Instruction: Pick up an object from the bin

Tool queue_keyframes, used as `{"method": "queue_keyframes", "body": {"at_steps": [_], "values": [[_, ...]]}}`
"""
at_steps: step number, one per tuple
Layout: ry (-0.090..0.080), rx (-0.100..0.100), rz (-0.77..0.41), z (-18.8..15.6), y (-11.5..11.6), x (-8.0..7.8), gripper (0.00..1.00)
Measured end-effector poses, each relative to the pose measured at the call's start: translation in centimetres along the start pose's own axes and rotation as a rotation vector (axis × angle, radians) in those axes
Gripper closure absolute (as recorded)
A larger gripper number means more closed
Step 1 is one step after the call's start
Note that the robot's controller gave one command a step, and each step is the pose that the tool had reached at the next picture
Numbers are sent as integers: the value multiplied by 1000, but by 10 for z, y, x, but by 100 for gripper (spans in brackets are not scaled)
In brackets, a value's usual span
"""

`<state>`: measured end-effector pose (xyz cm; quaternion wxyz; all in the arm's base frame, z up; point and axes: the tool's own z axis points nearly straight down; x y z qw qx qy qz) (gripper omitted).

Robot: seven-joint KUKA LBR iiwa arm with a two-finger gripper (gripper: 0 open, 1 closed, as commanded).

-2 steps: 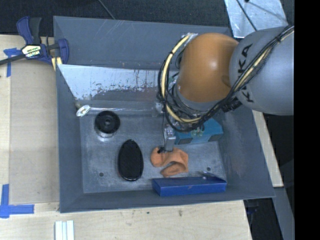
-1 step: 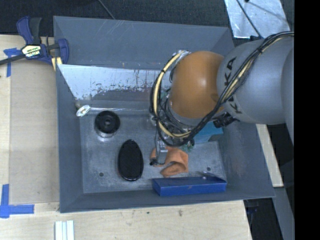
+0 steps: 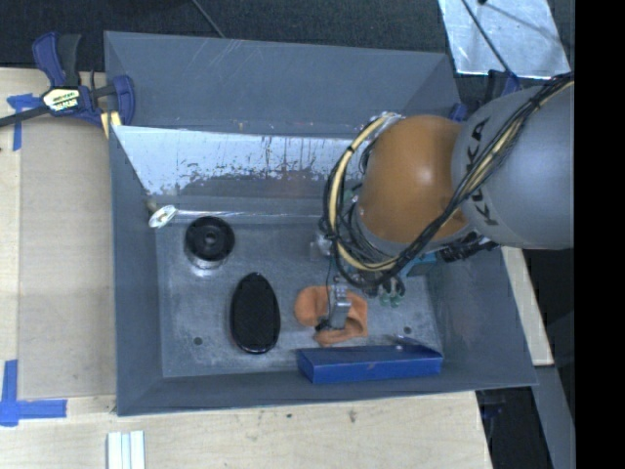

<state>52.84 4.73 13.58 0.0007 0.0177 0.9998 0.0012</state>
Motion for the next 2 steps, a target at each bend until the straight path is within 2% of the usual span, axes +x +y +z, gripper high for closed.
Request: {"method": "queue_keyframes", "body": {"at_steps": [1,2], "values": [[0,2,50,35,-48,26,100],[0,2,51,35,-48,26,100]]}}
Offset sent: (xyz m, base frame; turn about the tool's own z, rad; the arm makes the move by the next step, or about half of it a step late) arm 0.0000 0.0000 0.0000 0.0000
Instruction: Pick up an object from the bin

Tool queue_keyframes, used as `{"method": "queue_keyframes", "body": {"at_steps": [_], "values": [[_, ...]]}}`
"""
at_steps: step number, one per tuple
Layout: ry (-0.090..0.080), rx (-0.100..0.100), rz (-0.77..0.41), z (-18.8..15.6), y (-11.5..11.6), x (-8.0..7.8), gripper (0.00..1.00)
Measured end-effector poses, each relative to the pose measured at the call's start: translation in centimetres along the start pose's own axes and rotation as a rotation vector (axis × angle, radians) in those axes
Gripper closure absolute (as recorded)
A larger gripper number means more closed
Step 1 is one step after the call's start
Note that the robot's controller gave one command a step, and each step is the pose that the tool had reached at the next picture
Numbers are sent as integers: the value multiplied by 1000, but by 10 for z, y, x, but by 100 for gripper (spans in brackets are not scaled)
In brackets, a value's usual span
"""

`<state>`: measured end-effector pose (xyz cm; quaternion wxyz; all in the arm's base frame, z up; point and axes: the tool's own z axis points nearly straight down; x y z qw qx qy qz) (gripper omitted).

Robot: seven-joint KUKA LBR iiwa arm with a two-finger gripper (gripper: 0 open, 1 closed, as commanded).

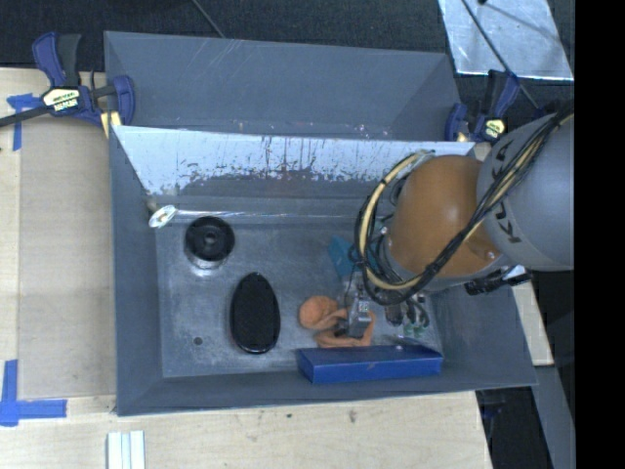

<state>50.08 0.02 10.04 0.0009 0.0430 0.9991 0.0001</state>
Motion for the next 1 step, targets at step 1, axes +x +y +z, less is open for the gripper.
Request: {"method": "queue_keyframes", "body": {"at_steps": [1], "values": [[0,0,1,0,0,0,100]]}}
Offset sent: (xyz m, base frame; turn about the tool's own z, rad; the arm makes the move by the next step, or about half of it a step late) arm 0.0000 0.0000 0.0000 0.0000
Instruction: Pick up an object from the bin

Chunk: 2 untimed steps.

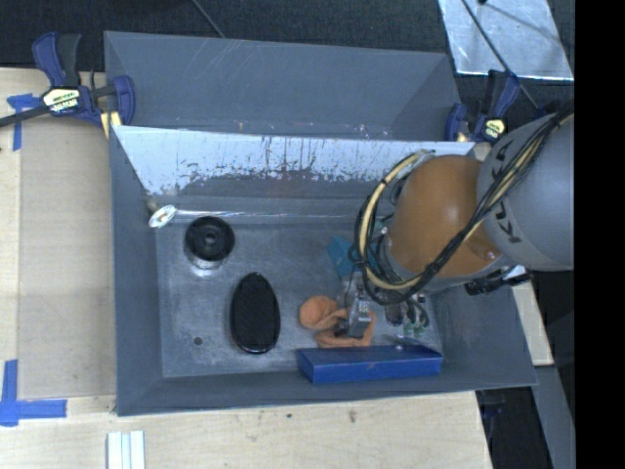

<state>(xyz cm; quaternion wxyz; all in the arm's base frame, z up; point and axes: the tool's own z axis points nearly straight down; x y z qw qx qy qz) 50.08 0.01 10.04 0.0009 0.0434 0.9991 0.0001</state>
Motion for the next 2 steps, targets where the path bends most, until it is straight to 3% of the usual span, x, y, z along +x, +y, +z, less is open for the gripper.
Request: {"method": "queue_keyframes", "body": {"at_steps": [1,2], "values": [[0,0,0,0,0,0,100],[-2,0,-8,8,69,-18,100]]}}
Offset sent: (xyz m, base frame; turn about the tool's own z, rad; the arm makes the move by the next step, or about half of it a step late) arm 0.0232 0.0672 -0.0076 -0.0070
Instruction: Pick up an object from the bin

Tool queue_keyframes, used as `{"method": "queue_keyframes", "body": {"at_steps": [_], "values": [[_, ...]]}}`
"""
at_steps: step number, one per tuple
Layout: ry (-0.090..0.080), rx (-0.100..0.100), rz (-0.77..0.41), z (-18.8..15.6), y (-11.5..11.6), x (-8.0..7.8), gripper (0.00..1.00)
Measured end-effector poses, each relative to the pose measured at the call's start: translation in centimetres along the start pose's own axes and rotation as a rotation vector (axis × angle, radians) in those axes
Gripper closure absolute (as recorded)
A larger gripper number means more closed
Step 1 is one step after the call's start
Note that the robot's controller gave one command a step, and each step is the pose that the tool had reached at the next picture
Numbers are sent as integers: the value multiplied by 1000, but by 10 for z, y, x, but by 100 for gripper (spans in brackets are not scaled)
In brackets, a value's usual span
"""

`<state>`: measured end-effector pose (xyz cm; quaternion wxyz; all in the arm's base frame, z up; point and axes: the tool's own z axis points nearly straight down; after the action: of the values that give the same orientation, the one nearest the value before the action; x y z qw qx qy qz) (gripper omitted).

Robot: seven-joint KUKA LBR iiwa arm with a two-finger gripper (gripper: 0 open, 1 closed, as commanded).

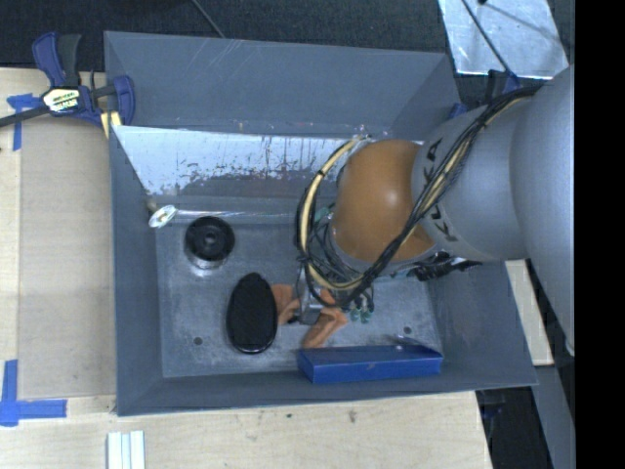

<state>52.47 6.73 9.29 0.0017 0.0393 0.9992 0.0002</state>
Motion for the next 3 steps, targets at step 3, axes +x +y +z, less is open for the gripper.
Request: {"method": "queue_keyframes", "body": {"at_steps": [3], "values": [[0,0,1,0,0,0,100]]}}
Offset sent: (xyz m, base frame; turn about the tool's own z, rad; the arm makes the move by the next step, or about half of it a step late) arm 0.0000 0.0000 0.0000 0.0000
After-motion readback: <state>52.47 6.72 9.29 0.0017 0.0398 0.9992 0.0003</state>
